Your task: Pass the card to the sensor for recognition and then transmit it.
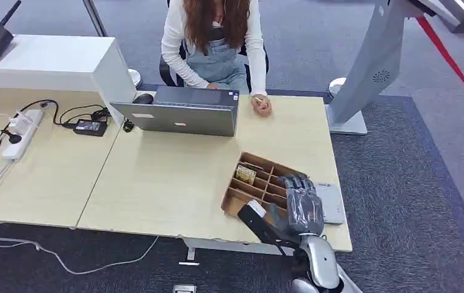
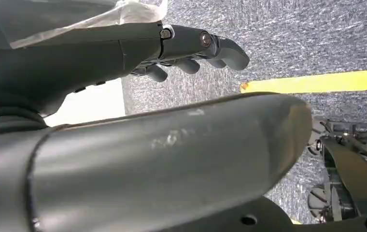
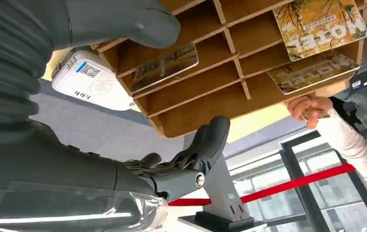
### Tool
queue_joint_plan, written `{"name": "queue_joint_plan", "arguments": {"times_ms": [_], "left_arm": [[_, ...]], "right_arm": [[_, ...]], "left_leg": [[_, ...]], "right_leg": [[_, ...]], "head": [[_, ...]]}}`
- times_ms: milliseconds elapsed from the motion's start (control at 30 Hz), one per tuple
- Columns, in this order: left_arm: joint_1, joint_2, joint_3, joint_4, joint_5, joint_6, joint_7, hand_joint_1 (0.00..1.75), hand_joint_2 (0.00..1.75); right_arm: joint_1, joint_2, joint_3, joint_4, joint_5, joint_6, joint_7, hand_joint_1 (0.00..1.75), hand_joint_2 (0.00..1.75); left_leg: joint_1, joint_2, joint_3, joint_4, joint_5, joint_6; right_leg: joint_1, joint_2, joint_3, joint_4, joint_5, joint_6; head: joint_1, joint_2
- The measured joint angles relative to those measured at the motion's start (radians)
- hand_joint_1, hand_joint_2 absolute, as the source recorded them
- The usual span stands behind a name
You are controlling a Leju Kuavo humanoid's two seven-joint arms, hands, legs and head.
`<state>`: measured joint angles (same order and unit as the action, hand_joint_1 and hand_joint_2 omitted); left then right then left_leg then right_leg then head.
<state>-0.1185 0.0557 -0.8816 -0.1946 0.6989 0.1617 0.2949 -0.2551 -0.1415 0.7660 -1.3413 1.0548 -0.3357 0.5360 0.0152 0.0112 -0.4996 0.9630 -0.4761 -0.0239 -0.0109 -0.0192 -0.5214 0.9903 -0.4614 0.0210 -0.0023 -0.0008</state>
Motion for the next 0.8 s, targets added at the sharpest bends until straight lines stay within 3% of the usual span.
{"name": "queue_joint_plan", "arguments": {"times_ms": [800], "left_arm": [[0.0,0.001,0.0,0.0,0.003,0.0,0.006,0.0,0.0]], "right_arm": [[-0.002,0.011,0.002,0.05,-0.001,-0.018,0.029,0.66,1.75]], "left_leg": [[0.0,0.0,0.0,0.0,0.0,0.0]], "right_leg": [[0.0,0.0,0.0,0.0,0.0,0.0]], "head": [[0.0,0.0]]}}
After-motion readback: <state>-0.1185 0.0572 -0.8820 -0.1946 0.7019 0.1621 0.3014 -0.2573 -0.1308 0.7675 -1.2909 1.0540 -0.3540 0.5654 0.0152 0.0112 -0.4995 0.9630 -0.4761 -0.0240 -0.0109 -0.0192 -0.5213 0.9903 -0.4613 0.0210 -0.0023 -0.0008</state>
